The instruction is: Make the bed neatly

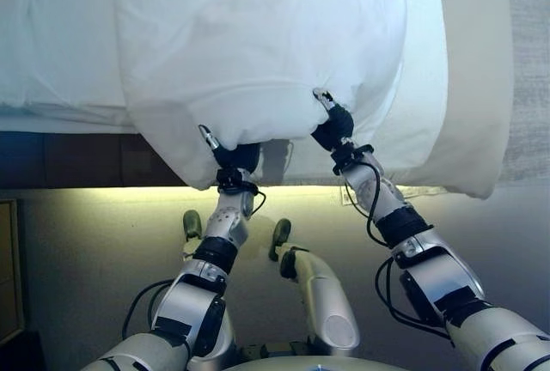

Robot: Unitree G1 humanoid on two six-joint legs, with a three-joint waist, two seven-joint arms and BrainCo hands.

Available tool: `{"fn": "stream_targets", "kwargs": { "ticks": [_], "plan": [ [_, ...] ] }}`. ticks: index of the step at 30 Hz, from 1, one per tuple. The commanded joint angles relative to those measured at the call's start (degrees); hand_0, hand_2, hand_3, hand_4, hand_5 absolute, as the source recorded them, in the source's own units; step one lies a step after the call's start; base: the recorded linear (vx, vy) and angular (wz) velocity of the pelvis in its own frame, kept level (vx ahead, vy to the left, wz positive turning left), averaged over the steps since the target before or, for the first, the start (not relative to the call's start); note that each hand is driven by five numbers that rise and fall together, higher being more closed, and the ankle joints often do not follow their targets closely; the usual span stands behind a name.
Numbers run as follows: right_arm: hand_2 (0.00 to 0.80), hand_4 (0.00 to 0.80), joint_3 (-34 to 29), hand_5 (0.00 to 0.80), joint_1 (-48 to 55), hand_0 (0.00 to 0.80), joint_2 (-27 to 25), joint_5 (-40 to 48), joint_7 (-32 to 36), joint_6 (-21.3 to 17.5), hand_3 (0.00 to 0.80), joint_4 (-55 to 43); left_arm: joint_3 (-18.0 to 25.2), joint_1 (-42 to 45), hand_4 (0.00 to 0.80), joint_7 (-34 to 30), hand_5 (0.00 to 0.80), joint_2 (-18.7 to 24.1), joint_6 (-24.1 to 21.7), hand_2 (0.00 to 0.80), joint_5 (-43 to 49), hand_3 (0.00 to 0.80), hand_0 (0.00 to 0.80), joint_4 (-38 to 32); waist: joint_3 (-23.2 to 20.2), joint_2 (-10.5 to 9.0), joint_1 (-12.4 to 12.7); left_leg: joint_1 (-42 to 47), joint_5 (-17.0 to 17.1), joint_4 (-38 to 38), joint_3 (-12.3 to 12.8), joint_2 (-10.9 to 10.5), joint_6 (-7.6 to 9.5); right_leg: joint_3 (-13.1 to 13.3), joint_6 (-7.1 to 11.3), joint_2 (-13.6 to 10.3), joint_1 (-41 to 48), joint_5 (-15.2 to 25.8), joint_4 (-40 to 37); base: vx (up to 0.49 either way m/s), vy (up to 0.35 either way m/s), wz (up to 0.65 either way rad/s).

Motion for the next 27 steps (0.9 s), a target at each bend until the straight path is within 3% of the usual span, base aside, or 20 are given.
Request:
{"fn": "stream_targets", "kwargs": {
  "ticks": [1,6,7,8,20,27],
  "plan": [
    [0.800,0.800,-4.0,0.800,3.0,0.800,-0.7,-1.3,5.9,-0.9,0.800,-6.8,4.9,-2.5,0.000,-0.6,0.000,3.7,-4.6,0.000,-0.9,0.000,0.000,-3.3,-6.0,-1.80,1.1,1.5,-5.8,1.7,0.3,1.2,-0.88,0.7,5.34,-2.9,3.0,1.2,-5.6,0.048,0.034,0.07],
    [0.800,0.800,-4.1,0.800,6.4,0.800,-2.2,-4.1,7.3,2.4,0.800,-6.2,8.5,-1.9,0.000,-0.4,0.000,6.7,-4.1,0.000,-0.9,0.000,0.000,-2.1,-7.9,-1.93,1.3,3.8,-4.5,0.4,1.1,1.3,-0.75,-0.3,4.96,-3.5,5.6,1.9,-6.9,0.018,0.024,0.03],
    [0.097,0.097,-3.9,0.097,7.0,0.097,-2.4,-5.0,6.9,3.0,0.097,-6.2,8.9,-1.8,0.000,-0.2,0.000,7.1,-4.2,0.000,-0.9,0.000,0.000,-2.1,-8.3,-2.00,1.3,4.3,-4.5,0.1,1.1,1.3,-0.81,-0.4,4.96,-3.5,6.3,1.8,-7.2,0.091,0.014,0.03],
    [0.000,0.000,-3.8,0.000,8.0,0.000,-2.7,-6.3,5.9,3.3,0.000,-6.1,9.3,-1.2,0.000,-0.2,0.000,7.5,-4.0,0.000,-0.9,0.000,0.000,-2.1,-8.8,-2.10,1.4,5.0,-4.5,-0.2,1.1,1.4,-0.85,-0.4,4.97,-3.5,7.0,1.7,-7.5,0.088,0.014,0.03],
    [0.000,0.000,-5.2,0.000,28.9,0.000,-4.3,-14.9,11.6,14.6,0.000,-9.4,15.6,9.0,0.000,0.0,0.000,10.9,-3.4,0.000,-0.9,0.000,0.000,-2.6,-15.1,-1.96,0.9,15.6,-4.3,-6.4,2.2,1.3,-0.71,-0.1,5.98,-3.5,17.6,1.7,-13.4,0.111,0.068,0.04],
    [0.000,0.000,-7.8,0.000,41.4,0.000,-6.0,-24.2,15.9,19.7,0.000,-3.1,21.3,15.4,0.000,-0.7,0.000,12.4,-1.3,0.000,-0.9,0.000,0.000,0.6,-18.8,-0.36,0.8,20.8,-4.7,-8.1,2.4,0.5,-0.38,-0.3,6.37,-4.2,22.7,1.3,-14.9,0.129,0.107,0.01]
  ]
}}
